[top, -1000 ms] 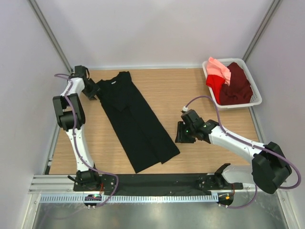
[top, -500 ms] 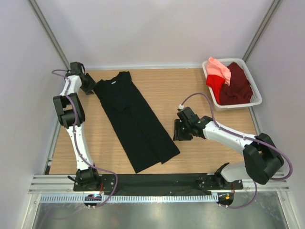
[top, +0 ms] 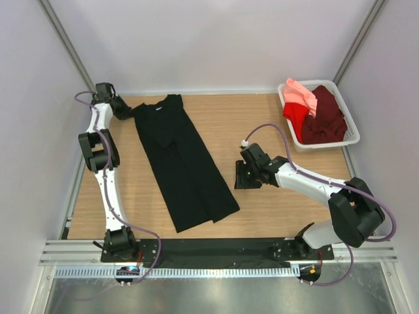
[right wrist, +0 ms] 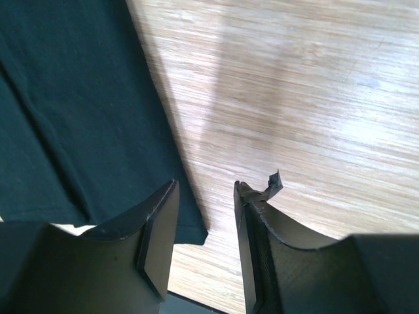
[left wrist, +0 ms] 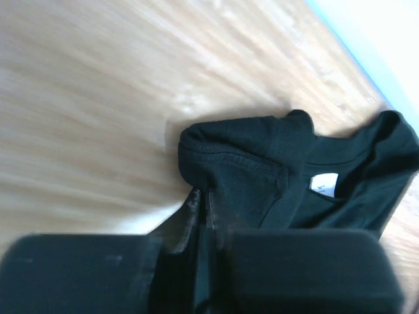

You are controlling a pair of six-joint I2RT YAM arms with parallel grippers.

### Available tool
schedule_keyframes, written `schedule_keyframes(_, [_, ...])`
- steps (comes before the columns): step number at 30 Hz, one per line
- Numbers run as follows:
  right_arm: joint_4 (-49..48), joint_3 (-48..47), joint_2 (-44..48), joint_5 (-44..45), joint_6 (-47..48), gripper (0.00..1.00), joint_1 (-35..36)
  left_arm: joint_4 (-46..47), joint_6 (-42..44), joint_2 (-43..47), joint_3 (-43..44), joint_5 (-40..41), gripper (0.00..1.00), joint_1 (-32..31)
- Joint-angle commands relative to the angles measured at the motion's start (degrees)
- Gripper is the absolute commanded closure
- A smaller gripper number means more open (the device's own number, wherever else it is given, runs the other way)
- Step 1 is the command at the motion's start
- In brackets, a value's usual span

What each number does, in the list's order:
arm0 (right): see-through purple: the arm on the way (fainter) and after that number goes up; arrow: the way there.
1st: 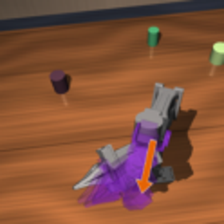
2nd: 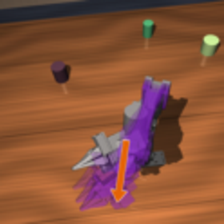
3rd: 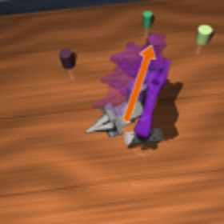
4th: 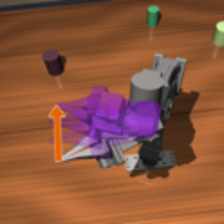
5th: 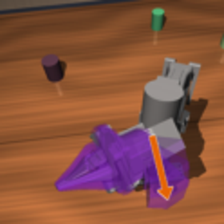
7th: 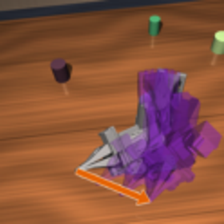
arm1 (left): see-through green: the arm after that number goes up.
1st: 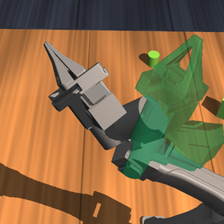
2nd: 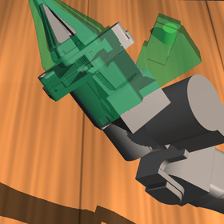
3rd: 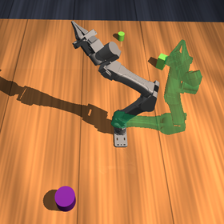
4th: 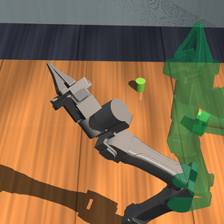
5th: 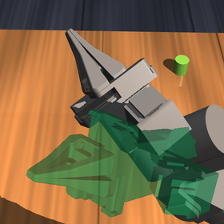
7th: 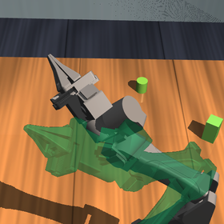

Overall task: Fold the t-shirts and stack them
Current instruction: Fold the tshirt

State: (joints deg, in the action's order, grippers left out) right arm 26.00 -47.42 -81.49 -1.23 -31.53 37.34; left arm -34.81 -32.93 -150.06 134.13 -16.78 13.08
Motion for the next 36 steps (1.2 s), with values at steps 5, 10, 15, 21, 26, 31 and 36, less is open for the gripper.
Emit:
schedule_keyframes(5, [-3.4,-2.0,-2.6,-4.2,3.1,0.50,0.1,1.9,-5.3,14.4,-13.2,-2.4,0.44,1.9])
schedule_keyframes(10, [-2.3,-2.6,-2.8,-9.0,5.5,0.49,0.1,-1.8,-5.2,32.4,-33.6,4.0,0.40,1.6])
schedule_keyframes(15, [-5.6,-1.0,-2.7,-11.6,5.1,0.50,-0.3,-3.5,-3.5,55.4,-56.0,1.8,0.42,-4.1])
schedule_keyframes(21, [-6.0,-0.6,-5.0,-17.5,4.4,0.52,-1.0,-2.7,-9.5,79.7,-82.8,0.4,0.40,-19.2])
schedule_keyframes(26, [-5.9,2.1,-5.0,-18.8,3.8,0.52,-0.9,-8.3,-18.4,93.0,-91.8,3.3,0.34,-29.7])
schedule_keyframes(31, [-2.9,3.3,-2.8,-14.7,5.1,0.52,-1.0,-8.0,-28.8,102.1,-100.9,7.5,0.32,-37.2])
schedule_keyframes(36, [-3.6,5.8,-2.0,-15.6,4.0,0.52,-1.0,-6.3,-36.6,104.4,-107.5,9.4,0.34,-43.5])
